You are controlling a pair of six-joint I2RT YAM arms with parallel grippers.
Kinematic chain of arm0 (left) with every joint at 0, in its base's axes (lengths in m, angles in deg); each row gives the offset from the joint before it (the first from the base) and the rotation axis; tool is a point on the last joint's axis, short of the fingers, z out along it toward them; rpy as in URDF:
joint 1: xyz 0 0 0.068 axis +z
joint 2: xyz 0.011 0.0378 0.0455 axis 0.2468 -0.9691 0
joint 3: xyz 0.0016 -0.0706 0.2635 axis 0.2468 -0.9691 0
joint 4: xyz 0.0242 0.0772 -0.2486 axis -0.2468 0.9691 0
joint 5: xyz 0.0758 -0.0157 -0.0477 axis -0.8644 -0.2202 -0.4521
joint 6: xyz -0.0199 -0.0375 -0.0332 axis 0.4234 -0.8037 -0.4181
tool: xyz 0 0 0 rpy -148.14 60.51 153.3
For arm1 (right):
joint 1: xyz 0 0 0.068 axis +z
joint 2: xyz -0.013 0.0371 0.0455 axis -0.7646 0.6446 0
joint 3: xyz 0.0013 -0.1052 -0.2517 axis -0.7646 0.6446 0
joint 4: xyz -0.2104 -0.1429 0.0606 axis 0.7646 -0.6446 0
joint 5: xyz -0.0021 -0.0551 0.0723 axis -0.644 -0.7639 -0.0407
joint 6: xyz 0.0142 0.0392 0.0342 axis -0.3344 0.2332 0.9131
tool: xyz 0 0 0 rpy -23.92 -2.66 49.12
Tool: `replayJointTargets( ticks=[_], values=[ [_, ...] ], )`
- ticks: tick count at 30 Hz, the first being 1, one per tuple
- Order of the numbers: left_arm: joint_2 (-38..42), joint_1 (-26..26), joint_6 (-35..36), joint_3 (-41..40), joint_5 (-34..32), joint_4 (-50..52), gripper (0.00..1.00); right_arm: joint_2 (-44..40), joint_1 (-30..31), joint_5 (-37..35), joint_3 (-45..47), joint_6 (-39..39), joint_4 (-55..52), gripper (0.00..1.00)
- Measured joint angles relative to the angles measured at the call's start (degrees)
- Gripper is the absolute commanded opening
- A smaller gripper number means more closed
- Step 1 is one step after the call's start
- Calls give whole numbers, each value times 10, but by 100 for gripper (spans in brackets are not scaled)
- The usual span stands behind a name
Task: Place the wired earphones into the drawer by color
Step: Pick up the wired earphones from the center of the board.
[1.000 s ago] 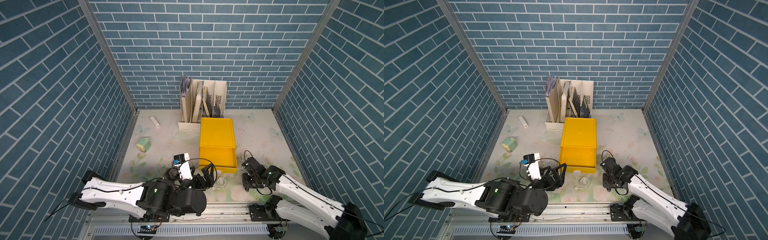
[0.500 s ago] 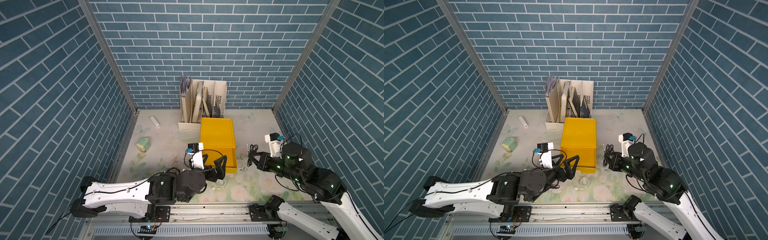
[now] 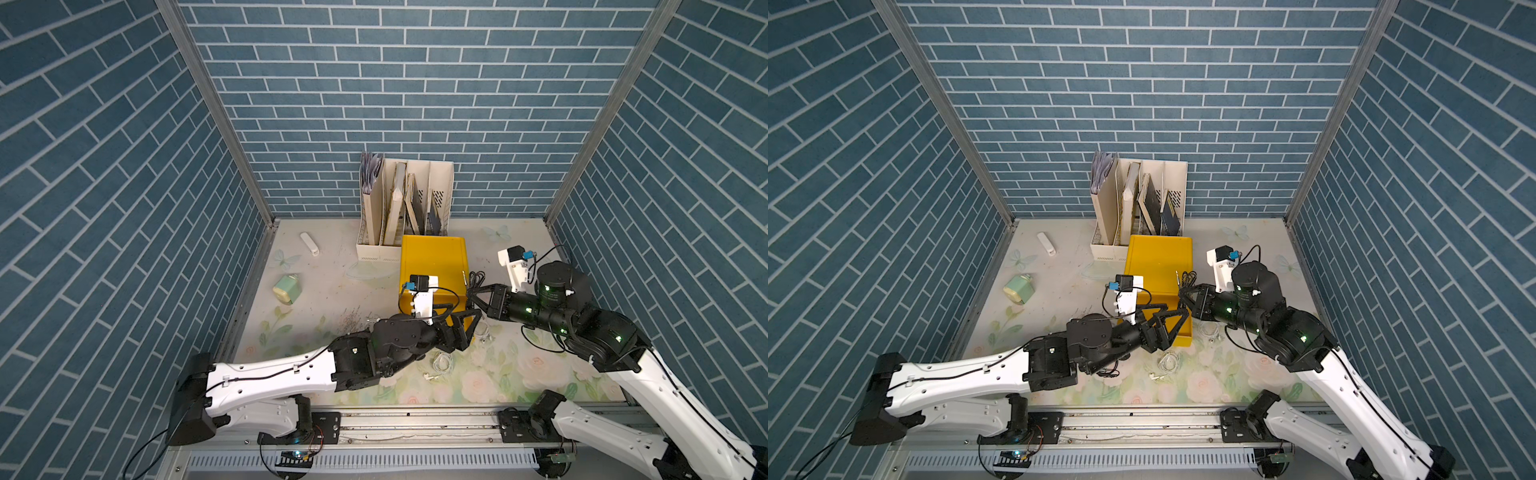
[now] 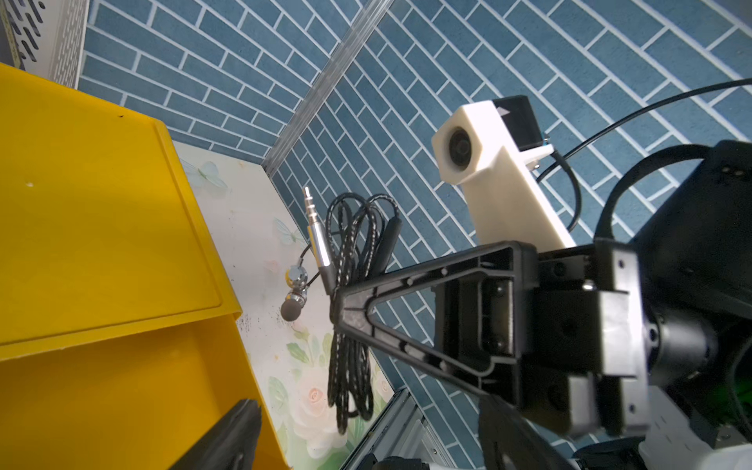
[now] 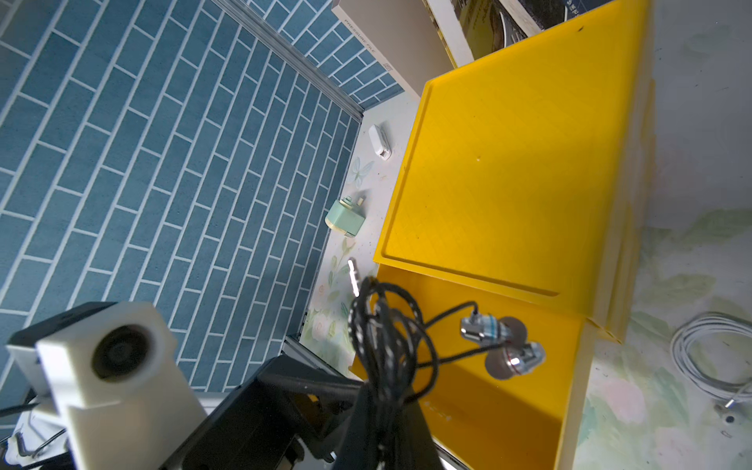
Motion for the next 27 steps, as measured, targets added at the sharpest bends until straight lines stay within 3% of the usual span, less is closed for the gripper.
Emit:
replayJointTargets(
  ticks=[5,9,15,27],
  values=[
    [-8,4,-7,0,13,-23,67,4,0,7,0,0,16,0],
    [-14,11,-14,-1,17,-35,47,4,0,12,0,0,27,0],
    [-15,22,-18,-4,19,-47,38,4,0,24,5,1,49,0],
    [-17,55,-24,-4,52,-45,1,10,-1,45,25,3,92,0]
  ],
)
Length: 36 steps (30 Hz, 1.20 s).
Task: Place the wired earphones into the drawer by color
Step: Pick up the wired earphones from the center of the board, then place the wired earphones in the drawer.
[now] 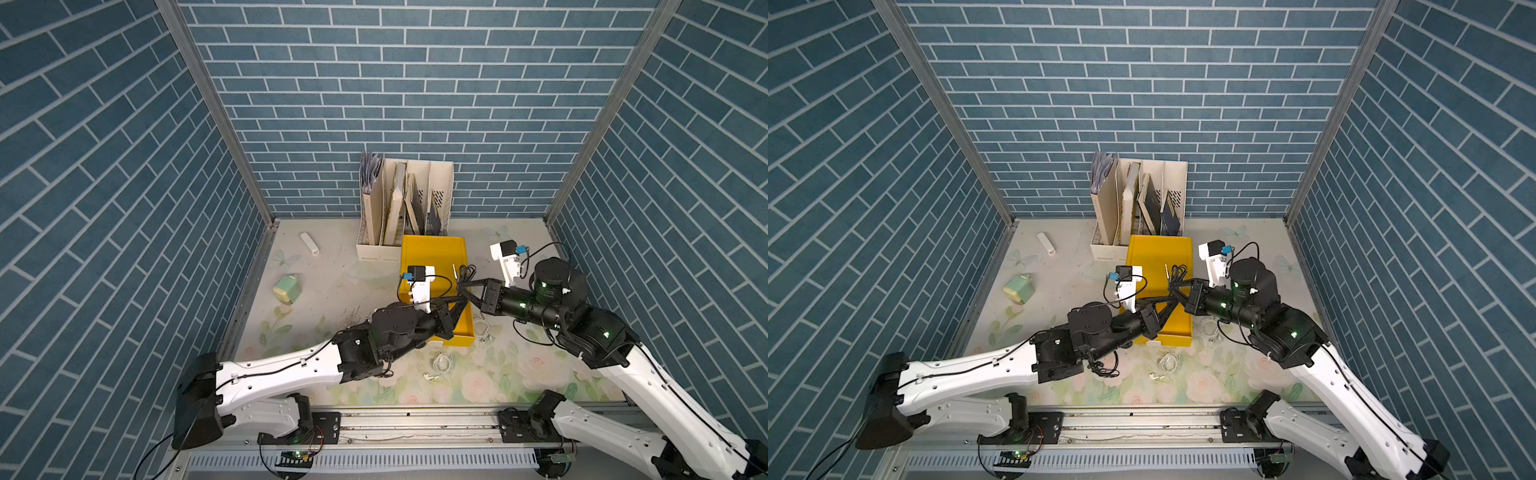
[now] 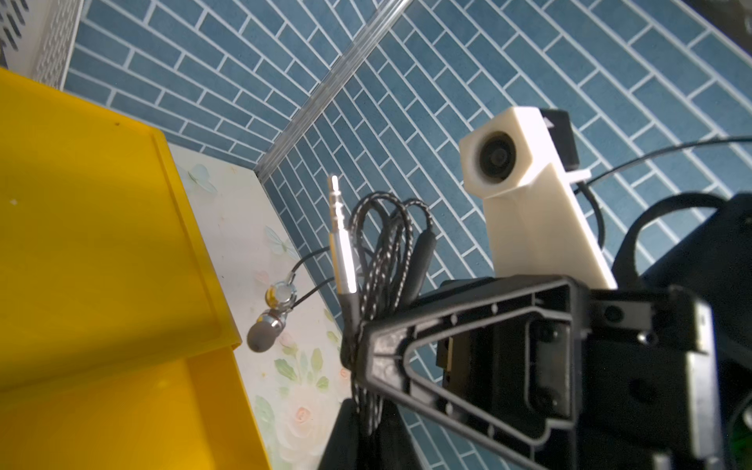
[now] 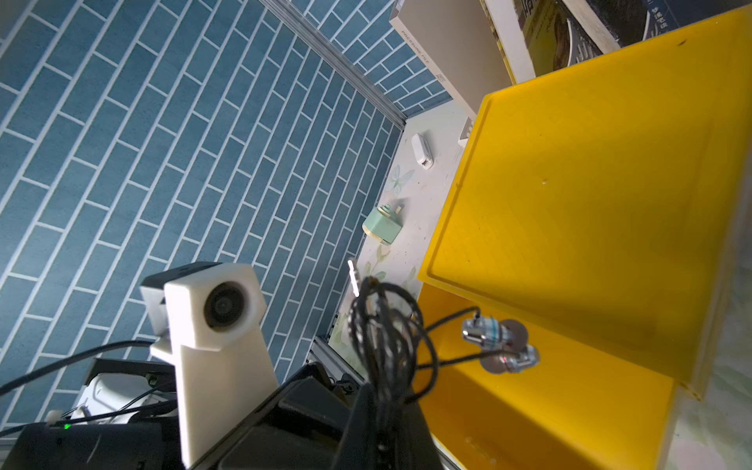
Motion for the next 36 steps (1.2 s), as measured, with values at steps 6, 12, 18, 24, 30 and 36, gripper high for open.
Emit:
replayJointTargets(
  ticks=[6,12,18,24,30,36],
  values=[
    [0,9,-3,0,11,5,0,2,-2,0,7,0,11,3],
    [5,12,-2,0,12,21,0,1,-1,11,14,-2,17,26],
    [31,19,2,-8,5,43,0,0,1,32,14,-3,19,42],
    [74,19,4,-25,-3,75,0,-1,1,36,14,-8,16,57],
    [99,19,2,-47,-5,110,0,-1,1,31,3,-16,-2,58],
    [111,20,-8,-80,-5,128,0,-2,1,24,-6,-17,-6,58]
  ],
)
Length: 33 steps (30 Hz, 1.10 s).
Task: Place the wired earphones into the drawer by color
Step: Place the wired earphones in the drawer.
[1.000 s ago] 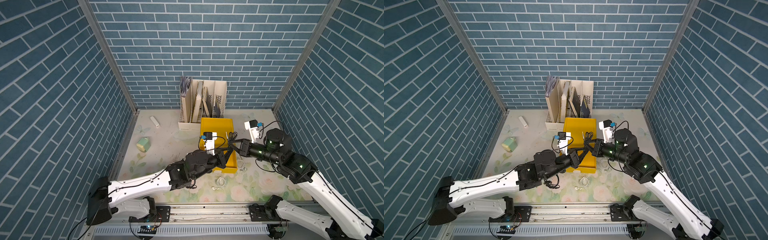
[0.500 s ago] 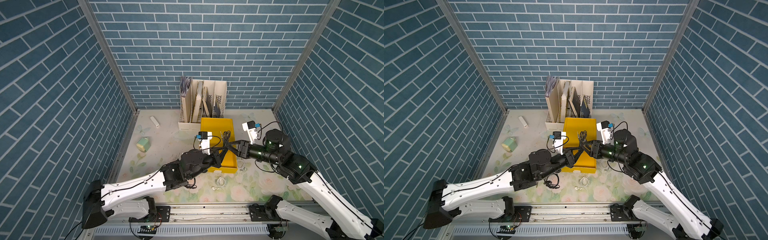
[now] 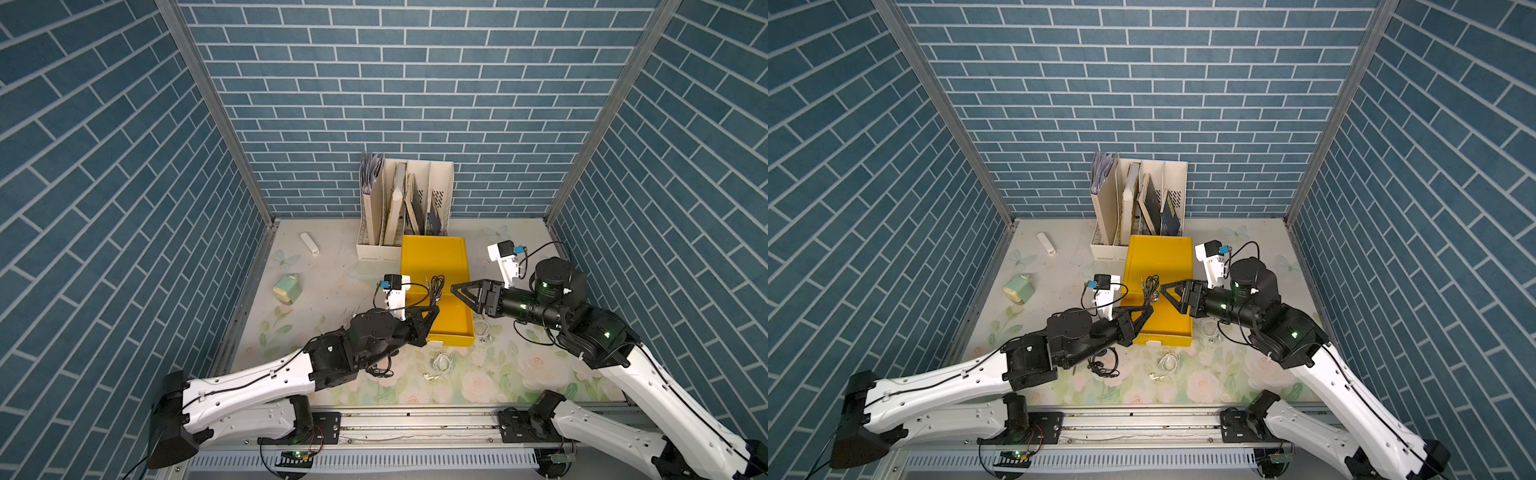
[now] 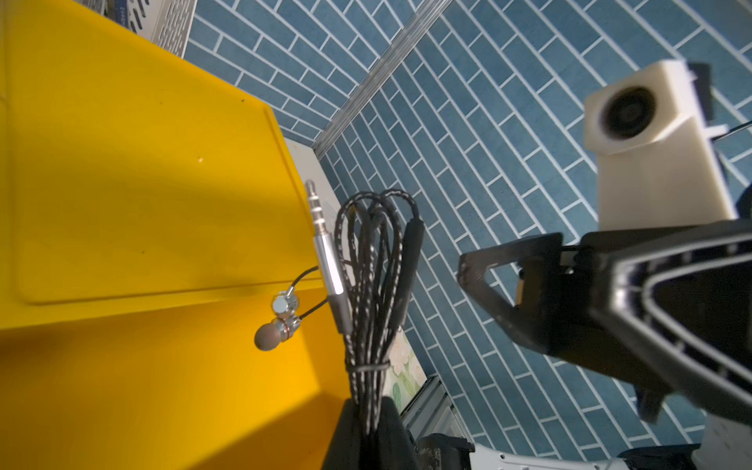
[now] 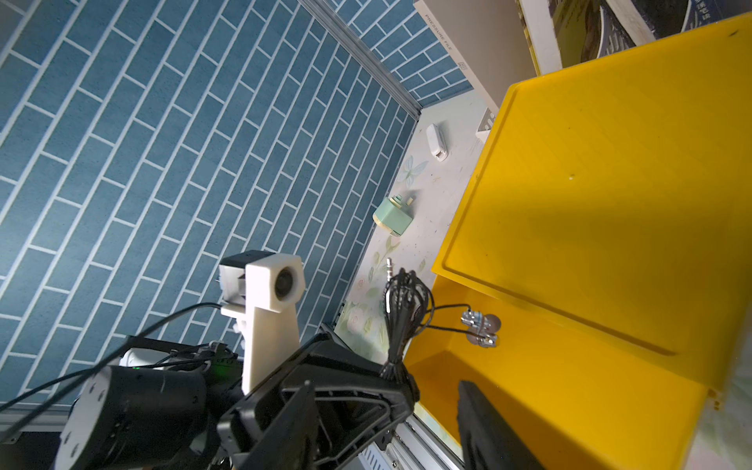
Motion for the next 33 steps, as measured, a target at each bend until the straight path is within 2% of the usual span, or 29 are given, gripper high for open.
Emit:
replayJointTargets(
  ticks=[11,18,26,33],
  values=[
    [-6,10,-20,-30,10,6,0,0,0,-14,0,-1,-14,58],
    [-23,34,-33,-33,38,5,0,0,0,-25,1,-14,-23,58],
    [-30,35,-47,-33,61,5,0,0,0,-35,7,-16,-28,58],
    [-30,35,-57,-33,66,8,14,0,0,-42,7,-26,-28,59]
  ],
)
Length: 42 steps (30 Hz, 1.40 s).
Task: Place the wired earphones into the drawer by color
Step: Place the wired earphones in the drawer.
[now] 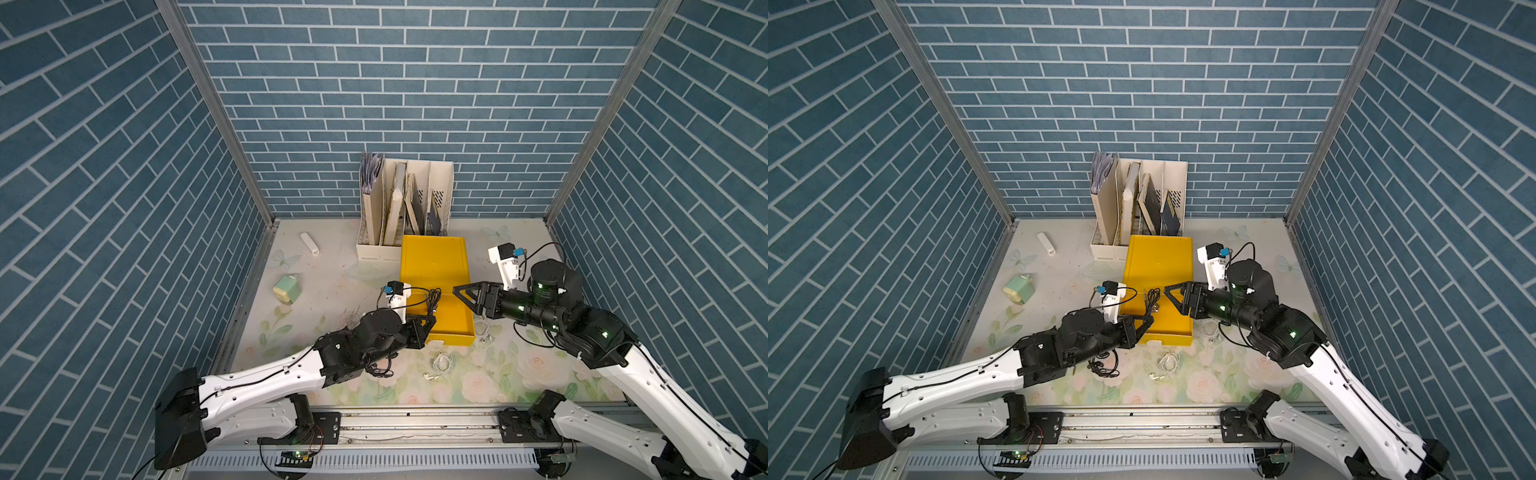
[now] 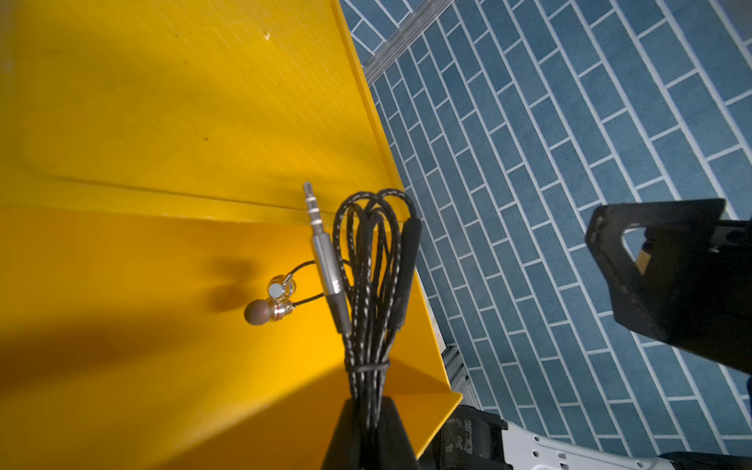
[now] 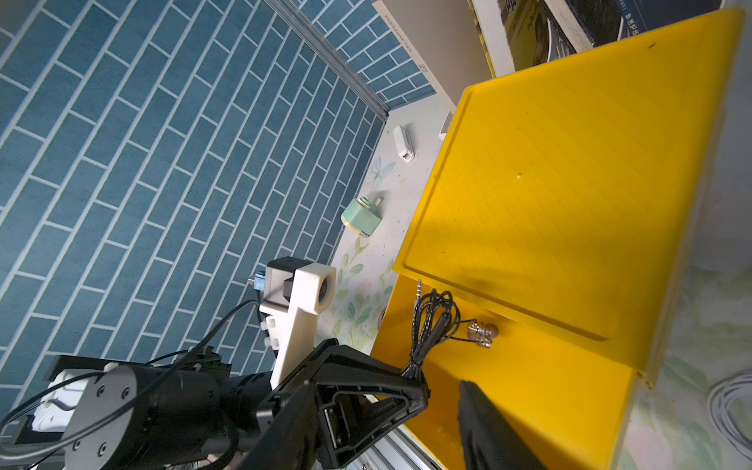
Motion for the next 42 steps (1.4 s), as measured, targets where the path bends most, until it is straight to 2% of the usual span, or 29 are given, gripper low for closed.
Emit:
replayJointTargets(
  ticks=[14,20,23,31,37,42],
  values=[
    [11,0,-12,0,2,5,26,4,0,-2,3,-4,1,59],
    [29,0,-13,0,0,30,30,4,0,-3,4,-4,1,59],
    [38,0,-14,0,-1,41,36,5,0,-5,6,-4,2,59],
    [65,0,-10,1,-16,76,41,5,0,-9,12,-4,4,59],
    [87,0,5,46,-47,161,67,5,0,-9,14,-4,5,59],
    [125,13,-16,119,-111,306,80,4,0,-19,22,-4,2,59]
  ],
)
